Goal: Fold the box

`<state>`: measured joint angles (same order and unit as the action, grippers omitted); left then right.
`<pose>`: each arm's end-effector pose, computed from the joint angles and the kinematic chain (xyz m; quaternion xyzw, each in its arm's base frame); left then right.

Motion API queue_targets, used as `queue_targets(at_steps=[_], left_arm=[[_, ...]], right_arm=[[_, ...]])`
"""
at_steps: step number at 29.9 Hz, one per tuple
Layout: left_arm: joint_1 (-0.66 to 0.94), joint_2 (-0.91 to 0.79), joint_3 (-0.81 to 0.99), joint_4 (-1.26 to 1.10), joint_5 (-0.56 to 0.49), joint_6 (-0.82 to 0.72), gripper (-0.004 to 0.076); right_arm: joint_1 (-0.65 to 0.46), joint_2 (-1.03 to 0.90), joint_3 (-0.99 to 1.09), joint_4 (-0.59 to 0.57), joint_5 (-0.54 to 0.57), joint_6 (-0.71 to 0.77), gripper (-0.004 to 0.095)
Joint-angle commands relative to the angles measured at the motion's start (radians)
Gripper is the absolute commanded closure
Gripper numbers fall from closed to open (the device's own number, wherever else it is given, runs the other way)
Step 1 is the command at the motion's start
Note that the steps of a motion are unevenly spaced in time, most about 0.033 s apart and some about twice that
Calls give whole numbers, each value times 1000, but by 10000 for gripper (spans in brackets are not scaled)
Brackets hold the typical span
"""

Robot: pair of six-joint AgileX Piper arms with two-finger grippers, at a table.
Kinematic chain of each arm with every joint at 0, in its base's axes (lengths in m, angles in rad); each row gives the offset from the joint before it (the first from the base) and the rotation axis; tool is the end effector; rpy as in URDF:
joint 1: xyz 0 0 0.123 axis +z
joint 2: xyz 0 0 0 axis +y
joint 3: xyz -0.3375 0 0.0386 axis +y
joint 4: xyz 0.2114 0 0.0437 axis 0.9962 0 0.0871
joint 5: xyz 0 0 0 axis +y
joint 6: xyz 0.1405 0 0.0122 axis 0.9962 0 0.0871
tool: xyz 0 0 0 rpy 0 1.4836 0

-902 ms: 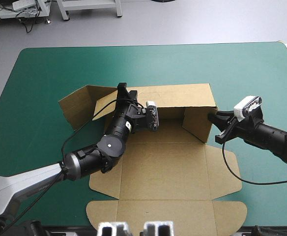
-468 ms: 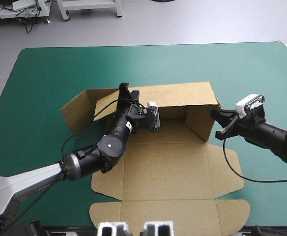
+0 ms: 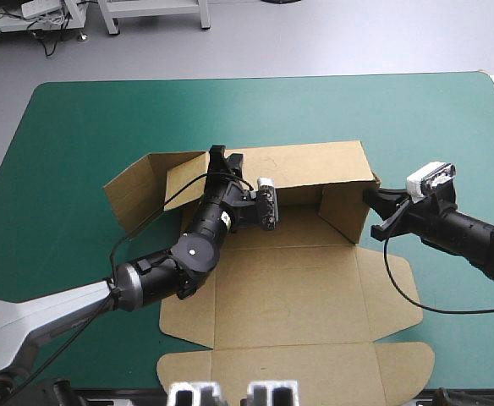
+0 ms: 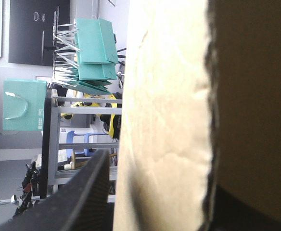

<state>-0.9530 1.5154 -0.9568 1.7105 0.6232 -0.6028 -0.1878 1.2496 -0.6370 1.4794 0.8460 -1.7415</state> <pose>0.2573 -0.2213 0.3454 0.5952 0.5421 0.2993 0.5121 0.2202 0.0652 0.3144 -0.2340 0.8007 0.2510 0.4911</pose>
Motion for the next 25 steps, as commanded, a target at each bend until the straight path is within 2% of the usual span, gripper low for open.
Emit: queue_targets(at_steps=[1, 11, 20, 22, 25], left_arm=[[-7, -24, -29, 109, 42, -57, 299], [-127, -24, -29, 109, 57, -64, 300], [-326, -28, -29, 109, 224, -71, 312], [-379, -35, -35, 109, 258, -71, 367], [-442, -46, -63, 109, 280, -71, 524]], right_arm=[[-1, -19, -22, 31, 57, 12, 915], [-1, -19, -22, 20, 50, 12, 915], [-1, -19, -22, 20, 49, 12, 915], [-1, -19, -22, 20, 49, 12, 914], [-1, -19, -22, 20, 49, 12, 915]])
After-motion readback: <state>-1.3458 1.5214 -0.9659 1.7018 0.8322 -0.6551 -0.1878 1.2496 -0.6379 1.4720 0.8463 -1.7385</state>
